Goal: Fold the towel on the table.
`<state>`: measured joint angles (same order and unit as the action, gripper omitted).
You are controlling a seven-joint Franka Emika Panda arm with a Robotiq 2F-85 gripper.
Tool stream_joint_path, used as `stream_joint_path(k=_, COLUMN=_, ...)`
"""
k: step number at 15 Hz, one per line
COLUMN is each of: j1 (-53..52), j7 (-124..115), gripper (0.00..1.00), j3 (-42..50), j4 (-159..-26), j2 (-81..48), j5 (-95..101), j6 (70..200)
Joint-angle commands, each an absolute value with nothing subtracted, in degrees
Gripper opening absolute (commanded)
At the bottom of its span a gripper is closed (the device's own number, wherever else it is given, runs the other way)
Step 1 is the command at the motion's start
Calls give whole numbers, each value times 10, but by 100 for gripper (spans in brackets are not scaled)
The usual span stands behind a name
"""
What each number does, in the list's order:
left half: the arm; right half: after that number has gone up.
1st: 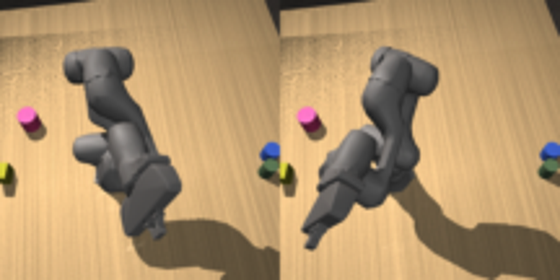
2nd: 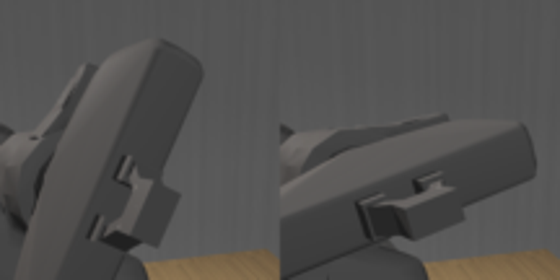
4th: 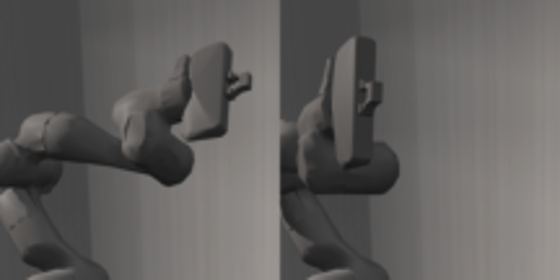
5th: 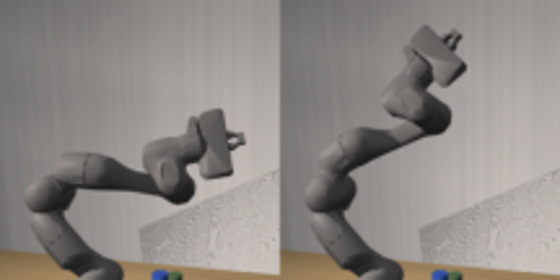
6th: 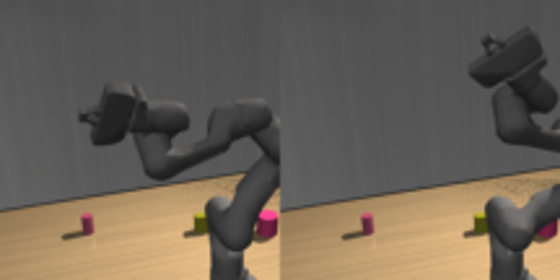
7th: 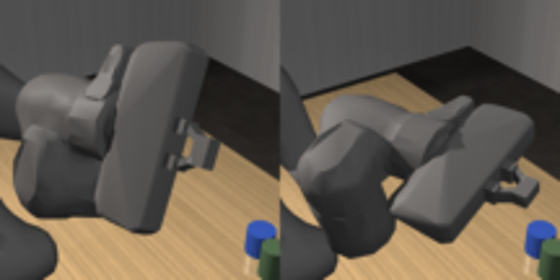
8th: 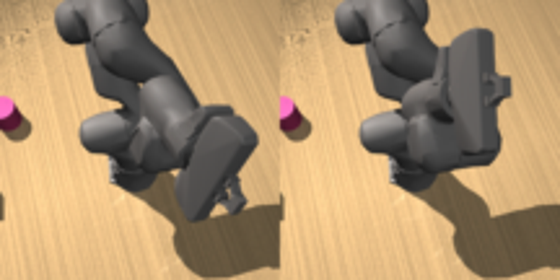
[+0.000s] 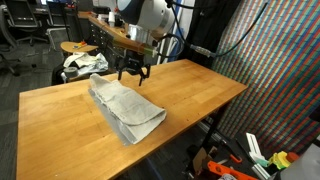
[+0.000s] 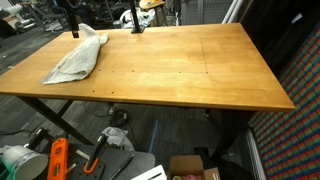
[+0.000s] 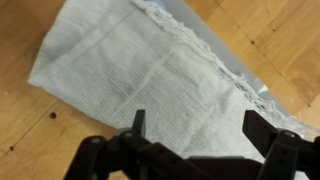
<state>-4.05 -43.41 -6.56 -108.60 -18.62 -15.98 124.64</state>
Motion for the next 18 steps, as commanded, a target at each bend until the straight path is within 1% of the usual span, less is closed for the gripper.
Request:
stream_joint_path(k=1, j1=-61, j7=-365, gripper=100, j3=-51, j4=-1179, j2=-131, j5=-115, j6=1248)
stream_joint_path(k=4, j1=-81, j7=-338, gripper=100, j3=-54, j4=-1229, j2=-113, j5=-59, j6=1259)
stream_joint_path(k=8, j1=-101, j7=-289, gripper=100, j3=-68, j4=-1286, j2=-88, j5=-36, j6=1322)
stream_joint_path(k=13, j1=-108, j7=-208, gripper=100, j3=-89, j4=-1301, j2=-86, j5=-65, j6=1341)
stream_joint_path(k=18, j1=-120, j7=-190, gripper=100, j3=-108, j4=-1322, j2=-91, j5=-76, j6=1425)
